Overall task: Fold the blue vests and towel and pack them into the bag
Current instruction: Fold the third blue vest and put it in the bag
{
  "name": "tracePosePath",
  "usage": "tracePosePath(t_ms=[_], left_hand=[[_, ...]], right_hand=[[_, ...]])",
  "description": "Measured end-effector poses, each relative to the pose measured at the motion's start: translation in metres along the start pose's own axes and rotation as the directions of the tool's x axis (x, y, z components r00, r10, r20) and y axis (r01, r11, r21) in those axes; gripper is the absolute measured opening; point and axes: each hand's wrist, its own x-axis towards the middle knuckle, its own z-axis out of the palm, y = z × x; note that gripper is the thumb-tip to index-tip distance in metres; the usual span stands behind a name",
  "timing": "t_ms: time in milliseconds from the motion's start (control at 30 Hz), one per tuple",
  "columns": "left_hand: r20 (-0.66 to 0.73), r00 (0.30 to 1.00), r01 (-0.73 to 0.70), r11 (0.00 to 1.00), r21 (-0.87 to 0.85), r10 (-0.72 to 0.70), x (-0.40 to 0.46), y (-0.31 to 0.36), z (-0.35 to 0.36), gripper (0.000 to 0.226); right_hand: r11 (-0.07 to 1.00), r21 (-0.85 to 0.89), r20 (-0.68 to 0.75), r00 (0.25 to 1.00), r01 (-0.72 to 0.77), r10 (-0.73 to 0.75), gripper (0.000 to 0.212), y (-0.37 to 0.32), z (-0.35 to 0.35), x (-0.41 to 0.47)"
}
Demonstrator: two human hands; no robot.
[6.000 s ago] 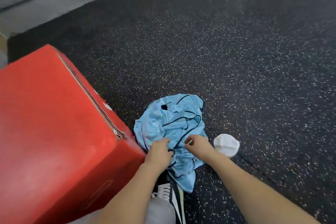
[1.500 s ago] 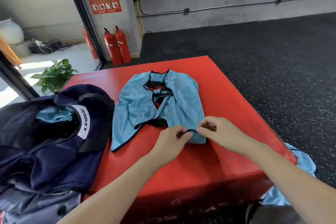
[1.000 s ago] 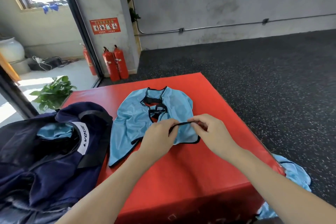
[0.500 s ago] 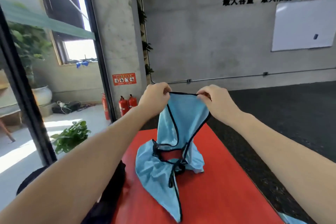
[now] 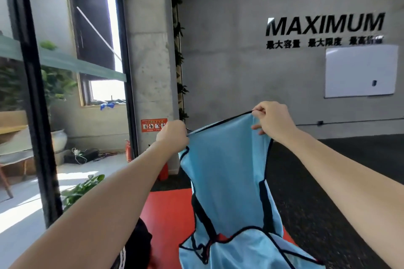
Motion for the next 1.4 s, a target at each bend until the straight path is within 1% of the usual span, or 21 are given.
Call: tracePosePath(t_ms=[100, 167, 267, 367, 433, 500, 567, 667, 733, 800, 867, 933, 967, 1000, 1033, 1100, 1200, 1267, 1300, 1333, 1400], left_hand=[[0.071, 0.995, 0.080, 0.991, -0.107, -0.073, 0.010, -0.013, -0.003, 0.006], [0.076, 0.992, 0.107, 0.983, -0.152, -0.097, 0.016, -0.020, -0.004, 0.014], [-0.017, 0.997, 0.065, 0.985, -0.160, -0.069, 0.028, -0.030, -0.001, 0.017], [-0.005, 1.000, -0.021, 0.980, -0.200, 0.020, 0.031, -0.039, 0.001, 0.012], [0.020, 0.995, -0.092, 0.982, -0.165, 0.097, 0.028, -0.051, 0.013, 0.030], [0.038, 0.990, -0.135, 0.987, -0.089, 0.139, 0.023, -0.069, 0.036, 0.030], [0.033, 0.988, -0.152, 0.987, -0.049, 0.154, 0.013, -0.088, 0.067, 0.035], [0.007, 0.990, -0.139, 0.986, -0.089, 0.140, -0.012, -0.115, 0.109, 0.047], [0.043, 0.992, -0.113, 0.987, -0.114, 0.118, -0.034, -0.127, 0.136, 0.042], [0.118, 0.989, -0.072, 0.990, -0.121, 0.087, -0.056, -0.137, 0.161, 0.036], [0.240, 0.968, -0.041, 0.989, -0.139, 0.074, -0.081, -0.148, 0.191, 0.031], [0.379, 0.922, -0.053, 0.995, -0.086, 0.082, -0.108, -0.156, 0.218, 0.031], [0.439, 0.895, -0.059, 0.997, -0.055, 0.078, -0.122, -0.159, 0.230, 0.030], [0.479, 0.875, -0.060, 0.998, -0.032, 0.068, -0.137, -0.158, 0.239, 0.028], [0.495, 0.866, -0.054, 0.998, -0.041, 0.067, -0.149, -0.156, 0.246, 0.026], [0.494, 0.868, 0.002, 0.992, -0.126, 0.061, -0.170, -0.150, 0.259, 0.029], [0.434, 0.901, 0.113, 0.955, -0.275, 0.019, -0.199, -0.134, 0.276, 0.026], [0.376, 0.925, 0.202, 0.904, -0.377, -0.050, -0.216, -0.125, 0.288, 0.028], [0.359, 0.930, 0.228, 0.886, -0.405, -0.075, -0.225, -0.121, 0.292, 0.030], [0.344, 0.937, 0.205, 0.894, -0.397, -0.062, -0.229, -0.115, 0.295, 0.032], [0.309, 0.950, 0.074, 0.924, -0.376, 0.049, -0.230, -0.107, 0.303, 0.033]], right_hand=[[1.000, -0.009, 0.024, 0.999, -0.021, 0.021, 0.016, 0.011, 0.001, 0.006], [0.999, -0.026, 0.048, 0.999, -0.022, 0.023, 0.016, 0.019, 0.006, 0.011], [0.998, -0.061, 0.070, 0.997, -0.007, 0.011, 0.016, 0.030, 0.014, 0.017], [0.998, -0.057, 0.057, 0.998, -0.003, 0.006, 0.015, 0.041, 0.023, 0.019], [0.997, -0.080, 0.083, 0.997, 0.000, 0.007, 0.014, 0.052, 0.032, 0.013], [0.986, -0.163, 0.130, 0.992, 0.022, -0.001, 0.013, 0.067, 0.045, 0.001], [0.977, -0.211, 0.186, 0.983, 0.032, 0.008, 0.012, 0.085, 0.059, -0.017], [0.971, -0.239, 0.277, 0.959, 0.008, 0.060, 0.011, 0.115, 0.080, -0.053], [0.957, -0.288, 0.357, 0.926, -0.019, 0.126, 0.012, 0.142, 0.098, -0.078], [0.936, -0.350, 0.441, 0.876, -0.029, 0.192, 0.016, 0.168, 0.116, -0.105], [0.901, -0.434, 0.559, 0.784, 0.000, 0.269, 0.021, 0.195, 0.135, -0.136], [0.864, -0.503, 0.653, 0.662, 0.017, 0.367, 0.023, 0.217, 0.149, -0.167], [0.854, -0.520, 0.669, 0.618, -0.006, 0.412, 0.022, 0.227, 0.155, -0.183], [0.850, -0.525, 0.667, 0.599, -0.043, 0.443, 0.021, 0.233, 0.160, -0.197], [0.854, -0.513, 0.654, 0.606, -0.084, 0.452, 0.020, 0.237, 0.164, -0.209], [0.873, -0.461, 0.607, 0.660, -0.161, 0.443, 0.016, 0.237, 0.174, -0.227], [0.887, -0.400, 0.536, 0.726, -0.229, 0.430, 0.039, 0.228, 0.190, -0.251], [0.888, -0.389, 0.522, 0.736, -0.244, 0.431, 0.054, 0.227, 0.199, -0.265], [0.897, -0.389, 0.534, 0.741, -0.211, 0.407, 0.060, 0.228, 0.203, -0.271], [0.905, -0.392, 0.552, 0.745, -0.164, 0.374, 0.062, 0.228, 0.208, -0.274], [0.944, -0.315, 0.594, 0.755, -0.099, 0.278, 0.055, 0.225, 0.216, -0.274]])
